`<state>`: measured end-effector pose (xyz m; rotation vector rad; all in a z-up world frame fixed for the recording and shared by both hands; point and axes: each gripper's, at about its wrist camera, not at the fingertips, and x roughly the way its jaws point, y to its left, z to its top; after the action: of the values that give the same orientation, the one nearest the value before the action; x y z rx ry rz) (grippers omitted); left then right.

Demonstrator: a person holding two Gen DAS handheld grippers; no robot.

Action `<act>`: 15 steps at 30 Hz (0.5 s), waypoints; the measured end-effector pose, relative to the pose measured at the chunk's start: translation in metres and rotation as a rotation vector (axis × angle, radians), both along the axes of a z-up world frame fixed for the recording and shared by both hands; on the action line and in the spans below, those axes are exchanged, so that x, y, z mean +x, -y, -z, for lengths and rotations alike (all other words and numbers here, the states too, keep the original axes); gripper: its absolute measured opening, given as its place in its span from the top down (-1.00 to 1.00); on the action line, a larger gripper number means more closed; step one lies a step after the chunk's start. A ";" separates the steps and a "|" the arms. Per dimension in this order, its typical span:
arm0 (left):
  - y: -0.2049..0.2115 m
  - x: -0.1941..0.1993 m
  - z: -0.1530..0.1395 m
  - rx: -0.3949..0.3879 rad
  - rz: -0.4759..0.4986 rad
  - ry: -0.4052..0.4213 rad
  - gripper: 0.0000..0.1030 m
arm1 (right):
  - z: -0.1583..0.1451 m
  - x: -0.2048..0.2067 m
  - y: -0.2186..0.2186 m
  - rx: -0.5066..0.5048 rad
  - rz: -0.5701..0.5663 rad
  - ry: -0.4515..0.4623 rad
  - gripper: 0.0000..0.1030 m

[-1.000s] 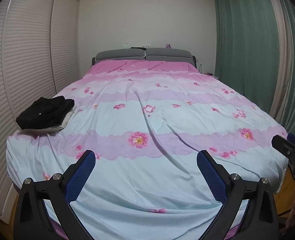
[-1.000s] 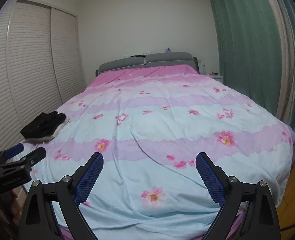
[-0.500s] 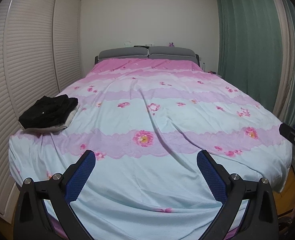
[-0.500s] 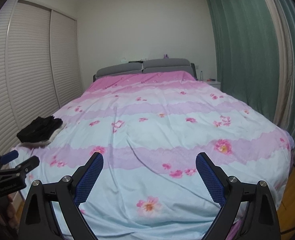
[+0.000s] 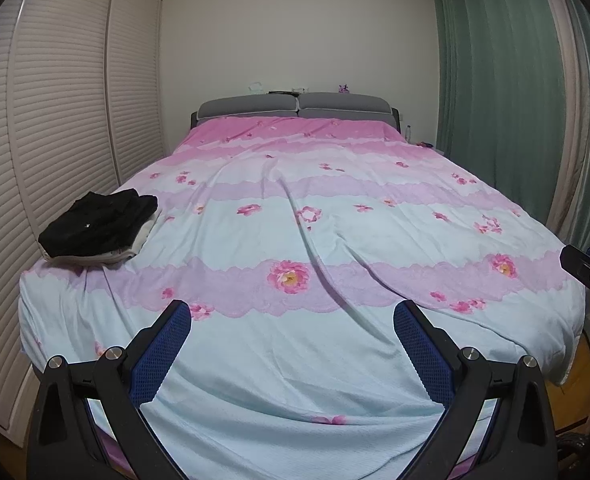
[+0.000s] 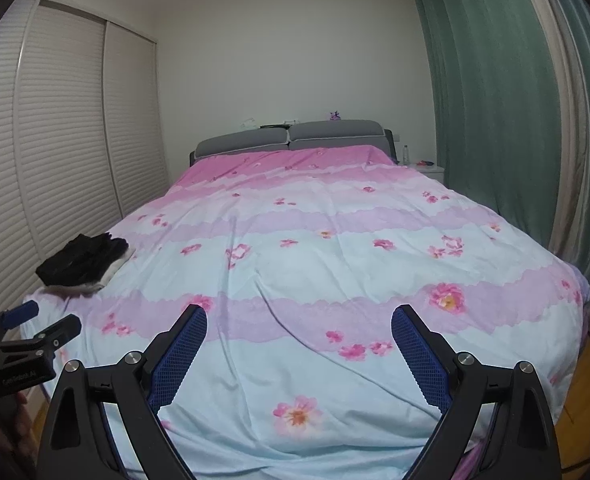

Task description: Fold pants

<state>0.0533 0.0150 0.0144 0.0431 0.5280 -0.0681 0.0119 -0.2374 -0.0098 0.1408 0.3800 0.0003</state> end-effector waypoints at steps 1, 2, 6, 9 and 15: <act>0.000 0.000 0.000 0.001 -0.001 0.000 -1.00 | 0.000 0.000 0.000 0.000 0.000 0.001 -0.84; 0.000 0.000 0.000 0.002 -0.001 0.000 -1.00 | 0.000 0.000 0.000 -0.001 0.000 0.001 -0.84; 0.000 0.000 0.000 0.001 -0.001 0.000 -1.00 | 0.000 0.000 0.000 -0.002 0.001 0.001 -0.84; 0.000 0.000 0.000 0.001 -0.001 0.000 -1.00 | 0.001 0.000 -0.001 -0.002 0.001 -0.002 -0.84; 0.000 0.000 0.001 0.001 -0.003 -0.004 -1.00 | 0.002 0.001 -0.001 -0.001 -0.003 -0.005 -0.84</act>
<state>0.0533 0.0146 0.0135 0.0429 0.5317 -0.0655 0.0130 -0.2369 -0.0120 0.1393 0.3852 0.0024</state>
